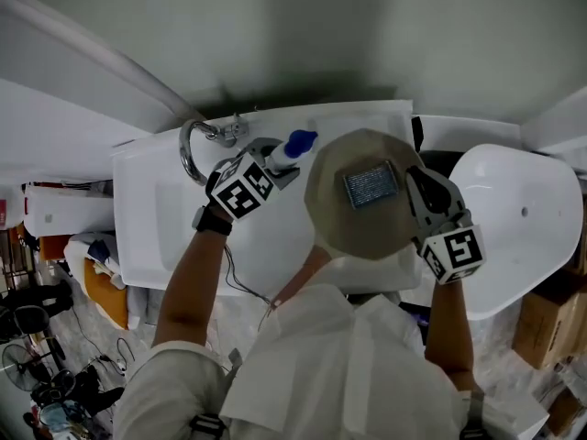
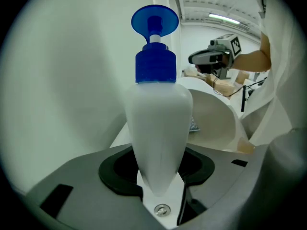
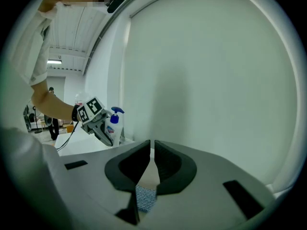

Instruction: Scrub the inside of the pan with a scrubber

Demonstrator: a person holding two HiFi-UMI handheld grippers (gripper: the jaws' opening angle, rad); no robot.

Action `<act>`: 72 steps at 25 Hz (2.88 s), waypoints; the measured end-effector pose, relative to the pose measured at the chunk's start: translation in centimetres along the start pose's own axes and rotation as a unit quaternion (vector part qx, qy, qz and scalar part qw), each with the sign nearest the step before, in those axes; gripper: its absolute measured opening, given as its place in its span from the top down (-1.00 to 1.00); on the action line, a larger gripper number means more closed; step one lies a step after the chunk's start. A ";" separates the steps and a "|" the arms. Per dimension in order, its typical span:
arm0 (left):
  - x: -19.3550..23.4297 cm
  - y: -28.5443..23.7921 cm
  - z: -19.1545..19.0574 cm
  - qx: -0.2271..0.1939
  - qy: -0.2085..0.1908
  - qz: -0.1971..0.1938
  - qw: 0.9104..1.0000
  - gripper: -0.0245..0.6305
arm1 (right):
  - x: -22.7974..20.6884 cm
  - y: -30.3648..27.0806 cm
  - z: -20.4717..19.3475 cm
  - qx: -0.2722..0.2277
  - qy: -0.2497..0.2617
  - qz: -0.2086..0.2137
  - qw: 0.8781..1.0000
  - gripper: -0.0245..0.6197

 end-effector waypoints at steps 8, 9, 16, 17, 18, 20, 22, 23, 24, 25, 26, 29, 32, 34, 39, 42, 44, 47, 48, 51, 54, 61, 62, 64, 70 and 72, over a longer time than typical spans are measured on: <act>-2.7 1.2 2.9 0.089 -0.093 -0.085 0.988 0.29 | 0.1 1.7 0.0 -0.010 -0.003 -0.011 1.000 0.89; -3.1 1.2 3.2 0.093 -0.098 -0.091 0.987 0.29 | 0.1 2.0 0.0 -0.011 -0.003 -0.012 1.000 0.89; -4.3 0.5 4.3 0.112 -0.112 -0.113 0.981 0.30 | -0.2 3.9 -0.8 -0.013 -0.015 -0.027 0.999 0.89; -4.3 0.5 4.4 0.112 -0.112 -0.112 0.981 0.30 | -0.3 4.1 -0.8 -0.012 -0.015 -0.028 0.999 0.89; -4.3 0.5 4.6 0.111 -0.112 -0.111 0.981 0.30 | -0.4 4.3 -0.8 -0.011 -0.015 -0.030 0.999 0.89; -4.2 0.4 4.8 0.112 -0.113 -0.110 0.981 0.29 | -0.5 4.6 -0.7 -0.011 -0.014 -0.032 0.999 0.89; -4.3 0.3 4.9 0.112 -0.113 -0.111 0.981 0.30 | -0.7 4.7 -0.7 -0.012 -0.014 -0.034 0.999 0.89; -4.3 0.3 4.9 0.112 -0.112 -0.111 0.981 0.29 | -0.8 4.7 -0.7 -0.012 -0.014 -0.034 0.999 0.89; -4.3 0.2 4.9 0.111 -0.110 -0.112 0.981 0.29 | -0.8 4.7 -0.7 -0.013 -0.014 -0.034 0.999 0.89; -4.2 0.2 4.9 0.110 -0.108 -0.111 0.982 0.29 | -0.9 4.7 -0.7 -0.013 -0.015 -0.034 0.999 0.89; -4.2 0.2 4.9 0.108 -0.106 -0.111 0.982 0.29 | -0.9 4.6 -0.7 -0.014 -0.015 -0.034 0.999 0.89; -4.1 0.1 4.8 0.102 -0.101 -0.105 0.984 0.29 | -0.9 4.5 -0.6 -0.014 -0.015 -0.032 0.999 0.89; -3.7 -0.1 4.4 0.093 -0.091 -0.102 0.986 0.29 | -0.9 3.9 -0.7 -0.013 -0.016 -0.029 0.999 0.89; -3.4 -0.2 4.0 0.081 -0.081 -0.096 0.989 0.29 | -0.7 3.5 -0.7 -0.011 -0.015 -0.027 0.999 0.89; -1.5 -0.8 2.3 0.025 -0.029 -0.052 0.998 0.29 | -0.6 2.2 -0.5 -0.008 -0.010 -0.019 1.000 0.89; 0.6 -1.5 1.2 -0.030 0.014 0.001 0.999 0.29 | -0.7 1.3 -0.7 -0.003 -0.008 -0.013 1.000 0.89; 1.8 -2.1 0.3 -0.061 0.042 0.040 0.996 0.29 | -0.6 0.8 -0.9 0.004 -0.006 -0.007 1.000 0.89; 3.3 -3.3 -1.0 -0.093 0.073 0.090 0.989 0.29 | -0.4 0.0 -1.3 0.017 -0.005 0.000 1.000 0.89; 3.8 -3.8 -1.4 -0.100 0.080 0.102 0.986 0.29 | -0.3 -0.3 -1.4 0.020 -0.004 0.003 1.000 0.89; 5.0 -5.5 -2.6 -0.119 0.101 0.128 0.979 0.29 | -0.1 -1.2 -1.4 0.026 0.002 0.013 1.000 0.89; 6.0 -6.9 -3.5 -0.145 0.127 0.147 0.970 0.29 | 0.1 -2.0 -1.5 0.030 0.007 0.018 0.999 0.89; 6.9 -9.1 -5.4 -0.166 0.153 0.178 0.958 0.29 | 0.4 -2.3 -1.7 0.045 0.010 0.023 0.999 0.89; 6.8 -9.3 -5.6 -0.169 0.154 0.181 0.956 0.29 | 0.4 -2.3 -1.8 0.047 0.011 0.023 0.999 0.89; 6.7 -9.6 -5.9 -0.176 0.155 0.186 0.954 0.29 | 0.4 -2.2 -2.0 0.050 0.012 0.022 0.998 0.89; 6.3 -10.3 -7.6 -0.168 0.154 0.197 0.954 0.29 | 0.5 -2.0 -2.1 0.060 0.021 0.022 0.998 0.89; 6.2 -10.3 -8.1 -0.169 0.152 0.199 0.953 0.29 | 0.6 -1.9 -2.1 0.062 0.021 0.021 0.998 0.89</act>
Point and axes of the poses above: the fingertips, and each gripper's own axes: y backward along the fingers, x to its left, z out of its top, the point moved 8 cm from there along y, backward along the fingers, and after that the axes turned 4 degrees about -x, right-handed, at the moved point
